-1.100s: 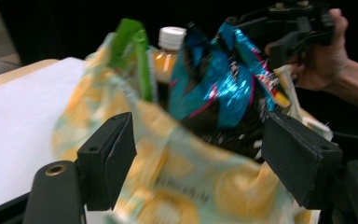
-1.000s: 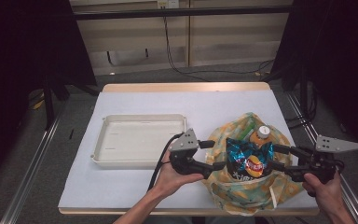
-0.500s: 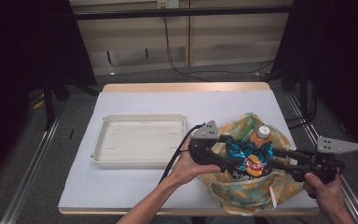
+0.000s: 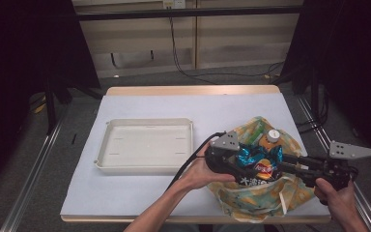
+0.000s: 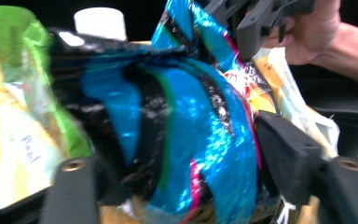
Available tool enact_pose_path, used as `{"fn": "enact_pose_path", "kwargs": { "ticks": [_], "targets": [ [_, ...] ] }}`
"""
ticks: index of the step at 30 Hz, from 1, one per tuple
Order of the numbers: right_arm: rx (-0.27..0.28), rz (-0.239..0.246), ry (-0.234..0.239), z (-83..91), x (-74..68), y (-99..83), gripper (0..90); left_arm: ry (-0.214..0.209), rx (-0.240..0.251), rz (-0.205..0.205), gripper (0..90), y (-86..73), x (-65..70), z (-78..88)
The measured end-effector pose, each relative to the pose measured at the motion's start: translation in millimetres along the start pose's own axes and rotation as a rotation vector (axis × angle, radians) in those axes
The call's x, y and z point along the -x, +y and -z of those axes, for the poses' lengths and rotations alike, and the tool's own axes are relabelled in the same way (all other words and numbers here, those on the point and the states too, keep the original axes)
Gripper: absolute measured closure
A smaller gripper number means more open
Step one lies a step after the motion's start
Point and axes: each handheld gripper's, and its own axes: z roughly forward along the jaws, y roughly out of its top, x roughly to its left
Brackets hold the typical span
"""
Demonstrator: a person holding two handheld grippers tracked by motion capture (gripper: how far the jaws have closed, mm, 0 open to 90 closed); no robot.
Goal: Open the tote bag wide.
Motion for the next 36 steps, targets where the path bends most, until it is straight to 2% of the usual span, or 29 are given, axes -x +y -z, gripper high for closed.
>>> {"fn": "enact_pose_path", "kwargs": {
  "ticks": [2,4,9,10,12,15,17,21,28,29,33,36],
  "targets": [
    [0.007,-0.004,0.001,0.6,0.8,0.3,62.3,-0.001,-0.003,0.003,40.9,0.0,-1.6,1.9],
    [0.009,0.004,-0.002,3.0,0.6,0.9,53.6,-0.005,-0.007,0.005,49.0,-0.5,-3.4,5.2],
    [0.019,0.003,-0.012,6.0,1.7,1.3,39.1,-0.029,0.004,0.006,57.7,0.1,-0.5,5.7],
    [0.016,0.008,-0.006,5.1,1.3,1.3,38.1,-0.028,-0.001,0.004,59.0,0.7,0.6,6.6],
    [0.010,0.013,0.001,3.5,0.1,1.0,36.2,-0.052,0.007,0.013,61.3,1.1,2.9,7.1],
    [0.007,0.016,0.011,2.1,-0.2,0.3,32.8,-0.065,0.002,0.015,63.0,1.8,3.8,8.2],
    [-0.005,0.019,0.017,0.6,-2.2,-1.0,28.6,-0.079,0.011,0.034,63.6,2.3,4.0,10.6],
    [-0.010,0.026,0.014,-0.2,-3.9,-1.9,26.2,-0.086,0.019,0.037,64.7,3.2,4.0,13.8],
    [-0.048,0.024,-0.011,1.9,-10.4,-11.0,21.1,-0.073,0.041,0.029,66.4,8.3,7.2,21.6],
    [-0.049,0.024,-0.026,2.9,-12.7,-14.9,19.7,-0.064,0.045,0.023,66.8,11.7,9.0,23.0],
    [-0.038,0.019,-0.039,2.8,-12.6,-20.4,16.8,-0.061,0.058,0.021,67.5,15.4,10.2,24.5],
    [-0.047,0.007,-0.041,1.0,-11.6,-24.9,15.4,-0.060,0.070,0.037,67.7,15.4,8.9,25.7]
  ]
}}
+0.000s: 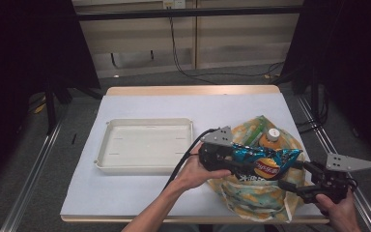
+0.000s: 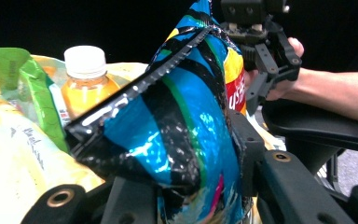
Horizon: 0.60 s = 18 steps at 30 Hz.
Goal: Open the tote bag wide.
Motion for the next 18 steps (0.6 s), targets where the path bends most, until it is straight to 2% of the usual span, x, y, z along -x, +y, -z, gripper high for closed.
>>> {"fn": "enact_pose_path", "kwargs": {
  "ticks": [4,9,13,14,15,16,17,18],
  "targets": [
    [-0.027,0.000,-0.002,-4.5,-1.6,-6.1,14.7,0.004,0.024,0.015,68.3,3.0,-1.3,3.9],
    [-0.038,0.003,-0.002,-6.8,-4.8,-7.7,14.3,0.023,0.039,0.010,68.7,11.4,0.8,8.3],
    [-0.030,0.003,-0.006,-4.3,-6.6,-6.7,15.4,0.033,0.035,0.006,68.9,15.7,1.8,9.3],
    [-0.021,0.007,-0.009,-2.5,-7.4,-5.4,16.5,0.033,0.038,0.008,69.0,16.3,1.2,9.5],
    [-0.007,0.013,-0.004,2.0,-8.9,-1.7,24.0,0.034,0.047,0.015,69.2,17.1,0.4,10.8],
    [-0.007,0.013,-0.004,2.0,-8.9,-1.7,24.0,0.034,0.047,0.015,69.3,17.1,0.4,10.8],
    [-0.002,0.012,-0.006,6.3,-11.2,1.2,29.8,0.038,0.067,0.023,69.4,19.8,-0.5,14.1],
    [-0.001,0.017,-0.003,6.6,-12.0,1.5,30.9,0.038,0.067,0.023,69.5,19.8,-0.5,14.1]
  ]
}}
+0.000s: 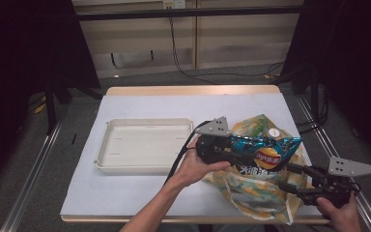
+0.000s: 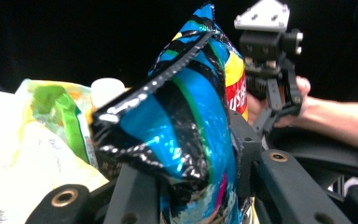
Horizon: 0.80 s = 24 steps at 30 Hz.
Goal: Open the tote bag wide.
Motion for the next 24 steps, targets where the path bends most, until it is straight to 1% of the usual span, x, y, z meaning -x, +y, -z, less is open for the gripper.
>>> {"fn": "enact_pose_path", "kwargs": {
  "ticks": [1,2,3,4,5,7,8,9,10,11,12,13,14,15,16,18,19,20,21,23,24],
  "targets": [
    [-0.008,0.001,0.004,-0.1,-0.8,-0.8,35.6,0.005,0.008,0.000,69.7,1.9,-0.2,1.5],
    [-0.008,0.001,0.004,-0.1,-0.8,-0.8,35.6,0.016,0.008,-0.003,69.7,4.1,-0.1,3.1],
    [-0.024,0.010,0.014,-3.7,-1.4,-3.7,37.3,0.023,0.012,-0.010,70.0,8.3,-0.6,5.9],
    [-0.037,0.009,0.014,-5.7,-1.7,-5.2,37.7,0.023,0.012,-0.010,70.0,8.3,-0.6,5.9],
    [-0.037,0.009,0.014,-5.7,-1.7,-5.2,37.7,0.021,0.012,-0.010,70.0,10.3,-0.9,7.0],
    [-0.048,0.014,0.022,-9.5,-1.9,-7.1,40.3,0.026,0.015,-0.018,70.2,14.1,-0.1,8.6],
    [-0.054,0.009,0.025,-10.9,-1.9,-7.6,47.3,0.033,0.009,-0.021,70.3,16.0,0.3,9.8],
    [-0.054,0.009,0.025,-10.9,-1.9,-7.6,47.3,0.035,0.012,-0.024,70.3,17.7,0.2,10.7],
    [-0.052,0.016,0.028,-11.2,-1.7,-7.7,52.8,0.035,0.021,-0.024,70.3,19.3,-0.5,11.6],
    [-0.050,0.016,0.030,-11.4,-1.8,-8.0,55.7,0.039,0.024,-0.023,70.3,20.3,-0.8,12.3],
    [-0.057,0.019,0.035,-12.0,-2.6,-9.3,67.0,0.036,0.037,-0.020,70.5,21.6,-1.1,13.3],
    [-0.057,0.019,0.035,-12.0,-2.6,-9.3,67.0,0.038,0.043,-0.017,70.5,22.4,-0.9,13.8],
    [-0.064,0.016,0.041,-13.8,-2.8,-11.0,71.5,0.037,0.049,-0.022,70.6,24.9,-1.2,14.7],
    [-0.064,0.016,0.041,-13.8,-2.8,-11.0,71.5,0.037,0.049,-0.022,70.6,24.9,-1.2,14.7],
    [-0.072,0.012,0.039,-15.1,-2.9,-12.0,74.3,0.045,0.045,-0.026,70.6,26.7,-0.9,14.9],
    [-0.079,0.008,0.056,-17.6,-2.5,-14.2,84.9,0.043,0.053,-0.027,70.8,31.5,-1.3,16.0],
    [-0.079,0.008,0.056,-17.6,-2.5,-14.2,84.9,0.043,0.053,-0.027,70.8,31.5,-1.3,16.0],
    [-0.088,0.009,0.067,-19.5,-2.6,-15.6,88.6,0.042,0.072,-0.025,70.8,35.7,-1.1,17.9],
    [-0.088,0.009,0.067,-19.5,-2.6,-15.6,88.6,0.042,0.072,-0.025,70.9,35.7,-1.1,17.9],
    [-0.119,0.013,0.079,-25.2,-3.1,-19.6,89.6,0.043,0.082,-0.035,71.0,41.0,0.7,18.6],
    [-0.119,0.013,0.079,-25.2,-3.1,-19.6,89.6,0.043,0.082,-0.035,71.0,41.0,0.7,18.6]
  ]
}}
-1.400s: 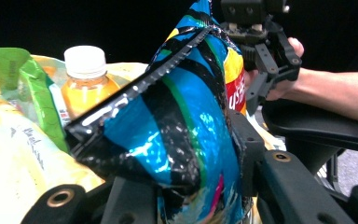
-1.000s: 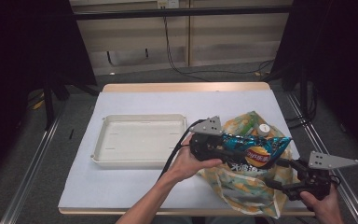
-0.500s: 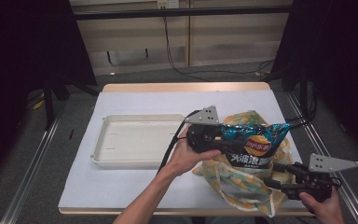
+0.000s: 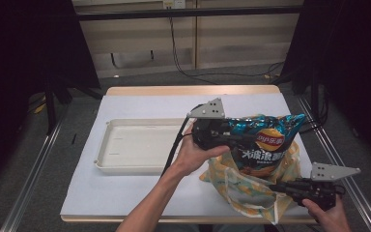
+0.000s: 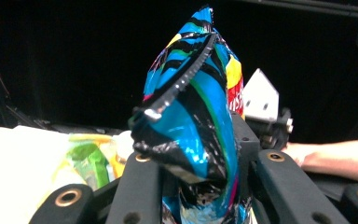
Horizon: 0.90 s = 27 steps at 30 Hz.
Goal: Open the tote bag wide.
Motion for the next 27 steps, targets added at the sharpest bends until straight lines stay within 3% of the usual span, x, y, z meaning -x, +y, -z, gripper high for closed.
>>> {"fn": "enact_pose_path", "kwargs": {
  "ticks": [3,6,12,14,15,16,17,18,21,24,27],
  "targets": [
    [-0.043,0.011,0.012,-8.0,-0.9,-2.6,89.7,-0.003,0.007,-0.011,71.3,5.0,2.6,-2.8],
    [-0.057,0.014,0.012,-10.6,-1.6,-3.5,90.0,-0.011,0.029,-0.019,71.6,12.7,4.8,-1.2],
    [-0.068,0.009,0.013,-11.3,0.0,-5.7,90.0,-0.003,0.023,-0.035,71.9,19.5,6.0,4.4],
    [-0.065,0.004,0.013,-10.0,2.1,-6.6,87.3,0.002,0.029,-0.037,72.0,20.2,5.9,8.3],
    [-0.063,0.007,0.010,-8.9,2.7,-6.6,81.5,0.006,0.030,-0.034,72.0,20.6,6.2,10.6],
    [-0.049,0.007,0.019,-6.6,2.9,-6.0,74.9,0.012,0.022,-0.042,71.9,20.6,7.0,14.0],
    [-0.049,0.007,0.019,-6.6,2.9,-6.0,74.9,0.012,0.022,-0.042,72.0,20.6,7.0,14.0],
    [-0.008,0.010,0.015,-0.1,3.0,-2.5,64.0,0.013,0.029,-0.039,72.0,19.8,7.4,15.2],
    [0.032,0.015,0.013,7.9,2.4,1.6,59.1,0.017,0.018,-0.040,72.1,15.5,8.7,19.1],
    [0.067,0.028,-0.002,18.5,0.4,5.9,60.4,0.018,-0.002,-0.029,72.2,3.8,8.8,20.2],
    [0.108,0.013,-0.057,27.7,3.7,7.5,66.4,0.013,0.002,-0.003,72.2,-9.2,6.1,21.0]
  ]
}}
